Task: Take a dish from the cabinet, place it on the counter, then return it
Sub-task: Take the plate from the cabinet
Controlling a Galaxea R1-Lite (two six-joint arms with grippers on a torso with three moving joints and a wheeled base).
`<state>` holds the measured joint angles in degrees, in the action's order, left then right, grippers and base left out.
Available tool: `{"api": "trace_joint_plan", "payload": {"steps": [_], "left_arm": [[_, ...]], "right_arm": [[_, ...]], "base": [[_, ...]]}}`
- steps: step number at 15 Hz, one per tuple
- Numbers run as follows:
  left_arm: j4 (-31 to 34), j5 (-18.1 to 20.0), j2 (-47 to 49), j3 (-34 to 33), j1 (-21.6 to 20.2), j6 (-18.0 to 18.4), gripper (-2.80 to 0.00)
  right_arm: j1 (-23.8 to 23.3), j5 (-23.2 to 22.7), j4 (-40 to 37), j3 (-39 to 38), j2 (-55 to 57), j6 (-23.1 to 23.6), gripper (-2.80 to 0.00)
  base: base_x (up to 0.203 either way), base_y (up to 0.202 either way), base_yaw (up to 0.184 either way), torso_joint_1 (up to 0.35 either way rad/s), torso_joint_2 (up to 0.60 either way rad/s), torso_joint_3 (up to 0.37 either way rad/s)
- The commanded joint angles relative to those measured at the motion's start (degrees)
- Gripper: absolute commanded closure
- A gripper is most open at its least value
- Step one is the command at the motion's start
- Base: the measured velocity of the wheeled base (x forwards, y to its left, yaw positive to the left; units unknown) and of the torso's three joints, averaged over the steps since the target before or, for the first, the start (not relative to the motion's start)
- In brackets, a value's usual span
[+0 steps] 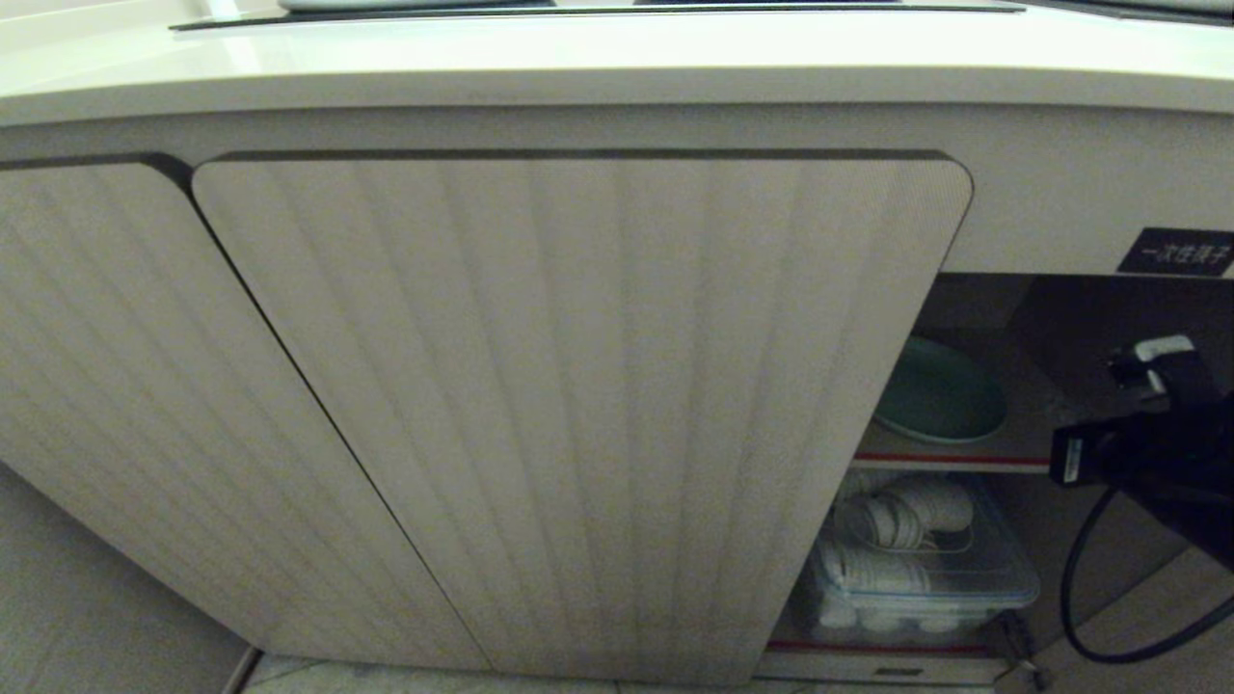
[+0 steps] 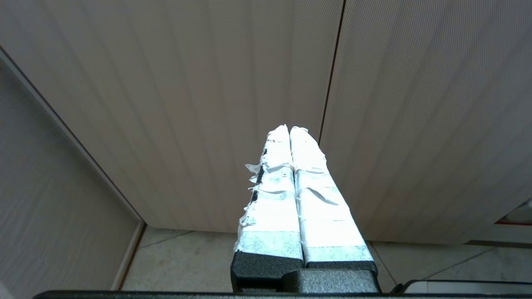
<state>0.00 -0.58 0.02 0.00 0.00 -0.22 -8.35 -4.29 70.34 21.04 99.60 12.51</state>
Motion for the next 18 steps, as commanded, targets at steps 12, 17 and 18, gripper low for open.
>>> {"api": "trace_joint_plan", "payload": {"steps": [12,17,18], "left_arm": [[0.0,0.0,0.0,0.0,0.0,0.0,0.00],[0.0,0.0,0.0,0.0,0.0,0.0,0.00],[0.0,0.0,0.0,0.0,0.0,0.0,0.00]], "right_arm": [[-0.1,0.1,1.0,6.7,7.7,-0.2,0.00],[-0.1,0.1,0.2,9.0,9.4,-0.3,0.00],[-0.1,0.1,0.1,9.1,9.8,-0.3,0.00]], "base": [[0.000,0.000,0.000,0.000,0.00,0.000],[0.000,0.000,0.000,0.000,0.00,0.000],[0.000,0.000,0.000,0.000,0.00,0.000]]}}
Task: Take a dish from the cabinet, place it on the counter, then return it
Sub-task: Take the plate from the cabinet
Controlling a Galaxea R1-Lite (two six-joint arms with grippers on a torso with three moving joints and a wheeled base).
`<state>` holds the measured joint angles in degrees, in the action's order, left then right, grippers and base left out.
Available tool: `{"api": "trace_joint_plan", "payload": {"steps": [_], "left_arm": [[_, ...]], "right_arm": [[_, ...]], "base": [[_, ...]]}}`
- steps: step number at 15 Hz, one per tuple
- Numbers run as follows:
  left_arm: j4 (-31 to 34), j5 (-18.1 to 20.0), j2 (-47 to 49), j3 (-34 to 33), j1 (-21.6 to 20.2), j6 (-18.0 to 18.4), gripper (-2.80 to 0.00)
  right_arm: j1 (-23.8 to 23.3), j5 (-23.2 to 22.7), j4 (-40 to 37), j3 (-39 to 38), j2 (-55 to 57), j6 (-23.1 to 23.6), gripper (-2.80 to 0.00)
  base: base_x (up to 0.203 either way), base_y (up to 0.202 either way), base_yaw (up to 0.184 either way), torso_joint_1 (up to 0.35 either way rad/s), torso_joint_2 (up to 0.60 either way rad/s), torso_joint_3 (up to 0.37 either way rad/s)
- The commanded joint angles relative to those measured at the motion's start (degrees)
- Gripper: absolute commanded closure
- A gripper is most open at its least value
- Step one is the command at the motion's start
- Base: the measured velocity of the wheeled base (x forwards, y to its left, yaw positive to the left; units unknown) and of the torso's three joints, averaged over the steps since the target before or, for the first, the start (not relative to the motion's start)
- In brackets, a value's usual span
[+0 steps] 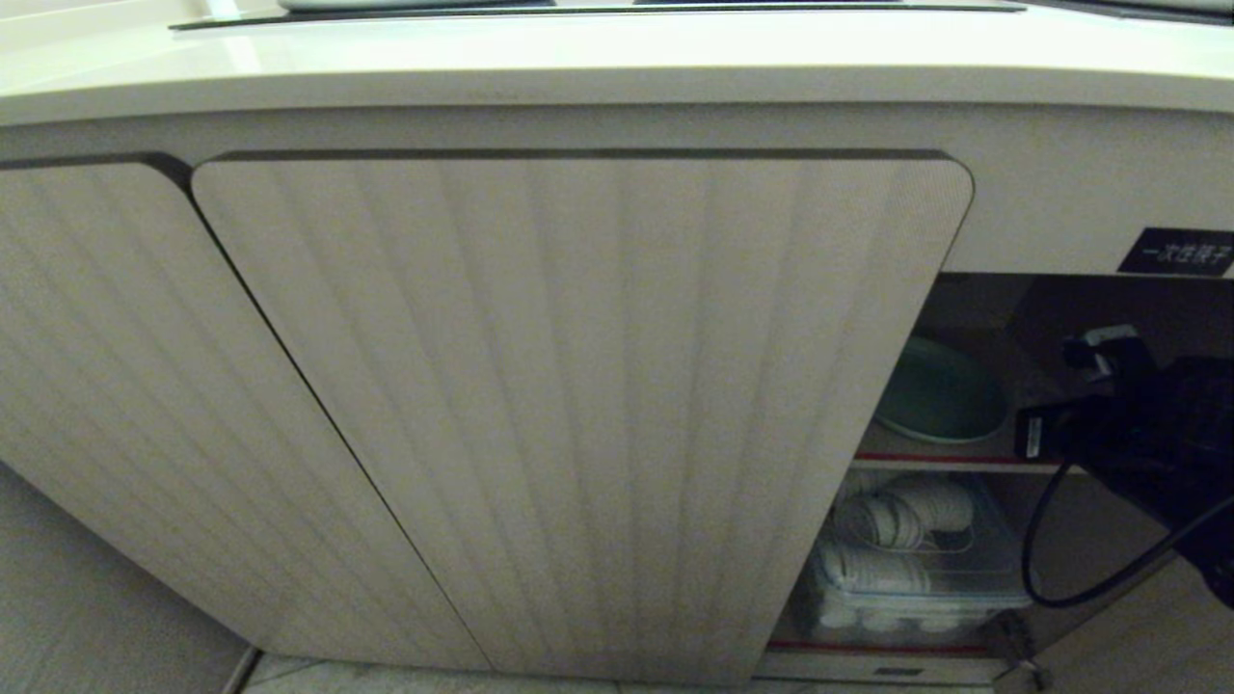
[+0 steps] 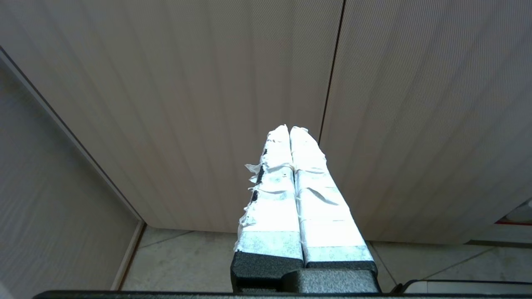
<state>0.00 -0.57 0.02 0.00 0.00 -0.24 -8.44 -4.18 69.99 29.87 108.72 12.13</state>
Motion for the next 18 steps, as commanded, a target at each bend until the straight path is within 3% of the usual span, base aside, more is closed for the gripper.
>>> {"api": "trace_joint_plan", "payload": {"steps": [1,8,9,18], "left_arm": [[0.0,0.0,0.0,0.0,0.0,0.0,0.00],[0.0,0.0,0.0,0.0,0.0,0.0,0.00],[0.0,0.0,0.0,0.0,0.0,0.0,0.00],[0.0,0.0,0.0,0.0,0.0,0.0,0.00]], "right_arm": [[0.0,0.0,0.4,0.4,1.1,0.1,0.00],[0.0,0.0,4.3,0.2,3.9,0.1,0.00],[0.0,0.0,5.4,0.2,4.4,0.0,-2.80],[-0.1,0.0,6.3,0.9,6.0,-0.4,-2.80]], "base": [[0.000,0.000,0.000,0.000,0.00,0.000],[0.000,0.000,0.000,0.000,0.00,0.000],[0.000,0.000,0.000,0.000,0.00,0.000],[0.000,0.000,0.000,0.000,0.00,0.000]]}}
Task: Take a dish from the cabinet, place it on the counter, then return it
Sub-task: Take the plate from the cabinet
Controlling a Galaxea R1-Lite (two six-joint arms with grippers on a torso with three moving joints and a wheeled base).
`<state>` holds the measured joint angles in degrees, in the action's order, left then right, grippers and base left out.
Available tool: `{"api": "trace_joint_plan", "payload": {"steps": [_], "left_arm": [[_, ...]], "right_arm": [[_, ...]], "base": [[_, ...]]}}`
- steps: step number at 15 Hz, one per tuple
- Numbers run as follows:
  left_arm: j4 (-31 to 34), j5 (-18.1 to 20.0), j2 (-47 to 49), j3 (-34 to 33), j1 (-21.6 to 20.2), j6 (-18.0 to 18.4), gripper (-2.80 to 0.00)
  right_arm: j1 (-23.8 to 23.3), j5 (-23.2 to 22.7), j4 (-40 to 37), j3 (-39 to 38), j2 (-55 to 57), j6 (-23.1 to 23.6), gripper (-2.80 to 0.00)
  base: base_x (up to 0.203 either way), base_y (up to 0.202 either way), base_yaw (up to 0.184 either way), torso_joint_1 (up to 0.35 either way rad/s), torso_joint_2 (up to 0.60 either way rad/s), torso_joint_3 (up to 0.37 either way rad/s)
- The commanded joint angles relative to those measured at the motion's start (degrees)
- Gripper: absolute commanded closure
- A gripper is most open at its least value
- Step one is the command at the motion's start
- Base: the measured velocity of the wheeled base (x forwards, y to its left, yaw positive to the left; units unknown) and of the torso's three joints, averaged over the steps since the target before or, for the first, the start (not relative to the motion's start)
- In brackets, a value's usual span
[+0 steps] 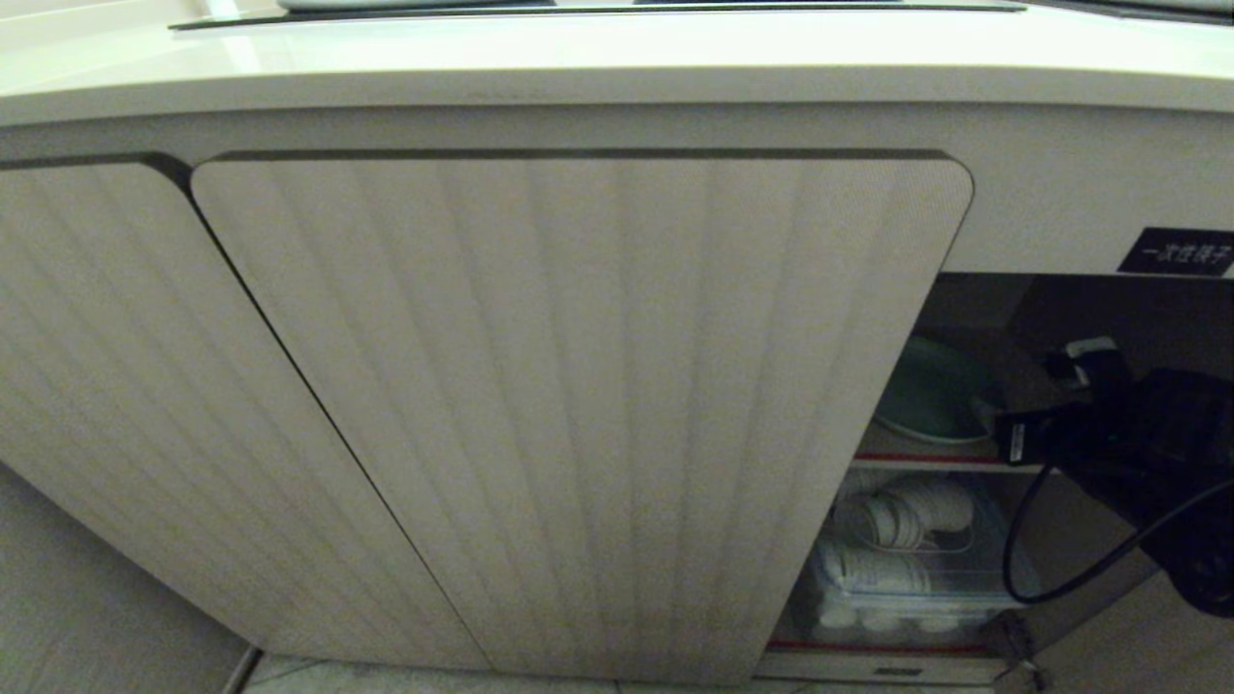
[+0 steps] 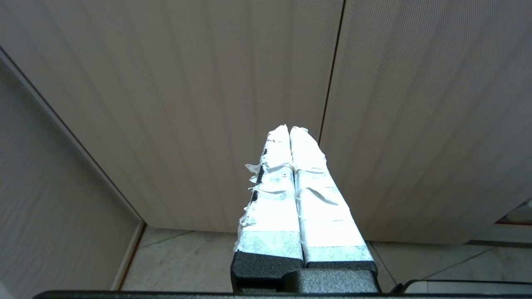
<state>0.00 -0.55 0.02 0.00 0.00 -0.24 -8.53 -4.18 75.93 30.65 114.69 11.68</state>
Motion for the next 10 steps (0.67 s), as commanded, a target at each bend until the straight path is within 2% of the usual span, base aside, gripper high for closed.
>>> {"api": "trace_joint_plan", "payload": {"steps": [1,10], "left_arm": [[0.0,-0.1,0.0,0.0,0.0,0.0,0.00],[0.0,0.0,0.0,0.0,0.0,0.0,0.00]], "right_arm": [[0.0,0.0,0.3,0.3,-0.1,-0.1,-2.80],[-0.5,0.0,-0.1,0.9,-0.7,-1.4,-2.80]], "base": [[0.000,0.000,0.000,0.000,0.00,0.000],[0.000,0.000,0.000,0.000,0.00,0.000]]}}
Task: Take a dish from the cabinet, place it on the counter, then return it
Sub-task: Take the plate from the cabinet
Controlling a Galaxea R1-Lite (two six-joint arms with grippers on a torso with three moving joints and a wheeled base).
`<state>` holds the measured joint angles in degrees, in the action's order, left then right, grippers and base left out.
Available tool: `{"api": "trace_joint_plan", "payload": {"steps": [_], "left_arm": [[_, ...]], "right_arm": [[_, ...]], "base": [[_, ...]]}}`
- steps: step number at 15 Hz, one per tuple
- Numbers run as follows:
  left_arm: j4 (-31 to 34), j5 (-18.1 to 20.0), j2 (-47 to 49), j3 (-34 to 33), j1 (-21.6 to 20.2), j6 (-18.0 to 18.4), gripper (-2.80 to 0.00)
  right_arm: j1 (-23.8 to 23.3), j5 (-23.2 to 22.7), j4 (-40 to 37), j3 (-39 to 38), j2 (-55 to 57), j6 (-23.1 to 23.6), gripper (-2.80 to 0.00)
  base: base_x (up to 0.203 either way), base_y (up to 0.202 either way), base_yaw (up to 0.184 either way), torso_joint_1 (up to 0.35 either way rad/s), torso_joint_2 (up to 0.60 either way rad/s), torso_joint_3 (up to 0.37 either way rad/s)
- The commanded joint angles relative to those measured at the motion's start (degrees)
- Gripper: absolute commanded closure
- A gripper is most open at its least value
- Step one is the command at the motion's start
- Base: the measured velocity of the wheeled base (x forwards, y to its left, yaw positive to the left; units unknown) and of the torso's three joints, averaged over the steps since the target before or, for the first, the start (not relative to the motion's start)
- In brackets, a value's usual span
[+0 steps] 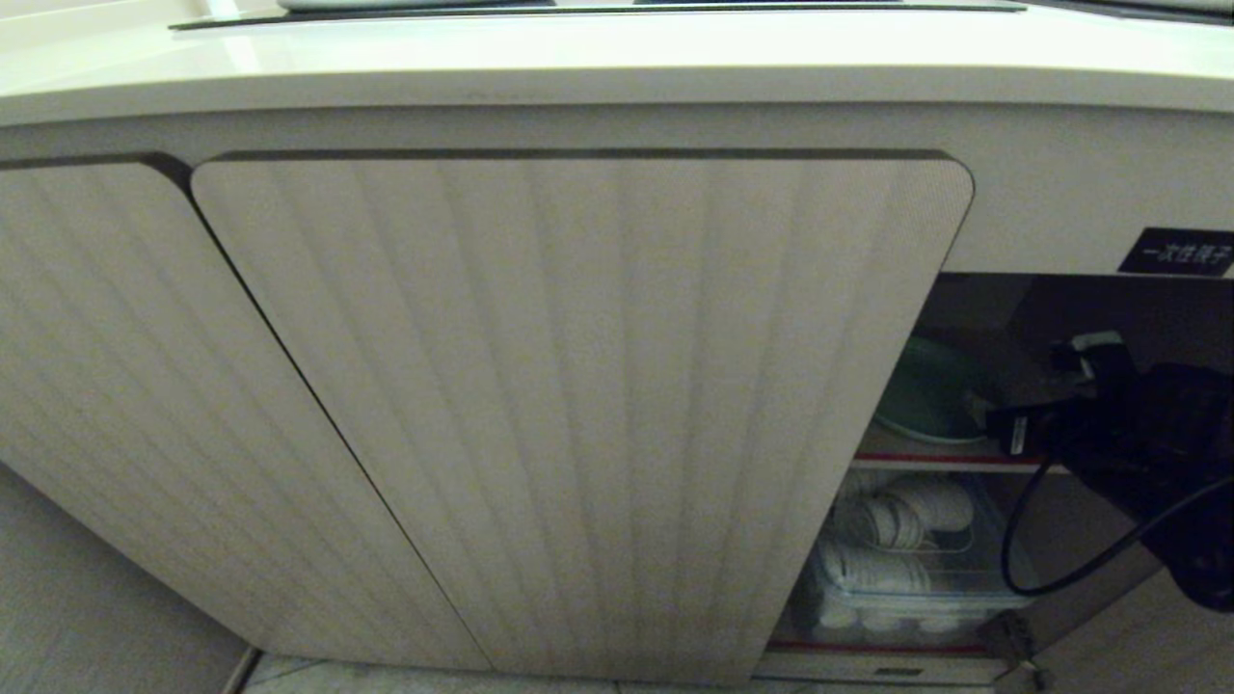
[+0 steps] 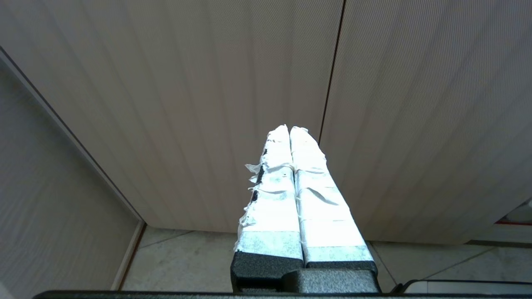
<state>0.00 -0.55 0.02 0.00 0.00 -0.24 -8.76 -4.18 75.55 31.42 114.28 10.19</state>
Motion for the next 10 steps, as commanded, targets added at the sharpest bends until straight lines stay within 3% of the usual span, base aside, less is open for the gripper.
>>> {"api": "trace_joint_plan", "payload": {"steps": [1,10], "left_arm": [[0.0,-0.1,0.0,0.0,0.0,0.0,0.00],[0.0,-0.1,0.0,0.0,0.0,0.0,0.00]], "right_arm": [[-0.6,0.0,0.2,0.1,-0.3,0.1,-2.80],[-1.7,0.0,-6.6,3.6,-0.3,-1.4,-2.80]], "base": [[0.000,0.000,0.000,0.000,0.00,0.000],[0.000,0.000,0.000,0.000,0.00,0.000]]}}
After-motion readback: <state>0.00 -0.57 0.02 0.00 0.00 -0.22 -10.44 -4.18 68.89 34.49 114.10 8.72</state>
